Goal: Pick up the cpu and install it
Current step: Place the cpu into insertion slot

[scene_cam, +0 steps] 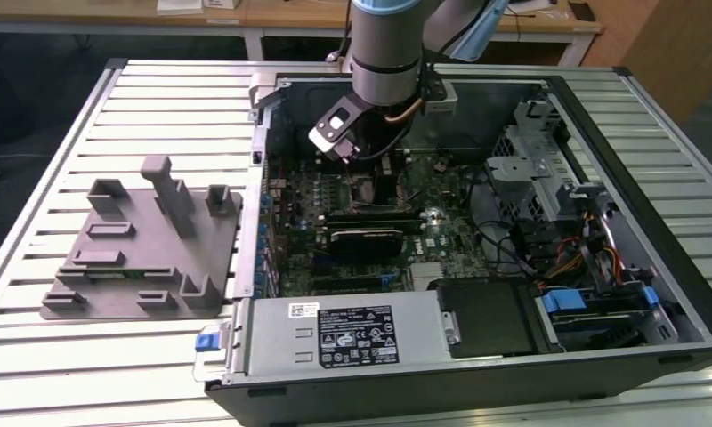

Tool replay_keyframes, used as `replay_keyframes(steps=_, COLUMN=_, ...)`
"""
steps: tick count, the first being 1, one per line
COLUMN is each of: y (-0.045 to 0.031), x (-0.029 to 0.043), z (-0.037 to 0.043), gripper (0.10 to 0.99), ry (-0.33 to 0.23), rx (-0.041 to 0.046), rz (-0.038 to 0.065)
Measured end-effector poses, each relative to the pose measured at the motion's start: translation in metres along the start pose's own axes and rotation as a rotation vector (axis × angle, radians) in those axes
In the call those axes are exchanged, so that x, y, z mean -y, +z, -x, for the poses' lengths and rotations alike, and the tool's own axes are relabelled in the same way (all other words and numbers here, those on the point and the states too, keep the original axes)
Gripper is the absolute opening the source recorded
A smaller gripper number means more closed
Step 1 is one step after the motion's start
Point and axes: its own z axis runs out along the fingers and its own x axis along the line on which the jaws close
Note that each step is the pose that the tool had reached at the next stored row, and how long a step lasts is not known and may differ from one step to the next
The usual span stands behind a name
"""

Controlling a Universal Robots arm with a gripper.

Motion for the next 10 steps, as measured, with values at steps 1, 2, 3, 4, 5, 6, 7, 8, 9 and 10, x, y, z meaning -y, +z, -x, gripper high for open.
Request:
replay_keyframes(steps=1, y=0.0016, x=0.0001, z=0.0, gripper=0.659, ry=0.0, rx=0.0, rz=0.0)
replay_keyframes(steps=2, y=0.003, x=0.0002, z=-0.0001, gripper=0.659, ry=0.0, rx=-0.0002, rz=0.0)
replay_keyframes(steps=3, y=0.0039, x=0.0002, z=-0.0001, gripper=0.659, ry=0.0, rx=-0.0002, rz=0.0)
replay_keyframes(steps=4, y=0.004, x=0.0002, z=-0.0001, gripper=0.659, ry=0.0, rx=0.0, rz=0.0)
replay_keyframes(steps=5, y=0.004, x=0.0002, z=-0.0001, gripper=0.659, ry=0.0, rx=0.0, rz=0.0)
replay_keyframes(steps=6, y=0.004, x=0.0002, z=-0.0001, gripper=0.659, ry=0.0, rx=0.0001, rz=0.0)
replay_keyframes(steps=7, y=0.004, x=0.0002, z=-0.0001, gripper=0.659, ry=0.0, rx=0.0001, rz=0.0)
replay_keyframes(steps=8, y=0.0041, x=0.0002, z=-0.0001, gripper=0.659, ry=0.0, rx=-0.0001, rz=0.0)
replay_keyframes(steps=9, y=0.0041, x=0.0002, z=-0.0001, gripper=0.659, ry=0.0, rx=-0.0001, rz=0.0)
replay_keyframes(steps=10, y=0.0041, x=0.0002, z=-0.0001, gripper=0.659, ry=0.0, rx=0.0, rz=0.0)
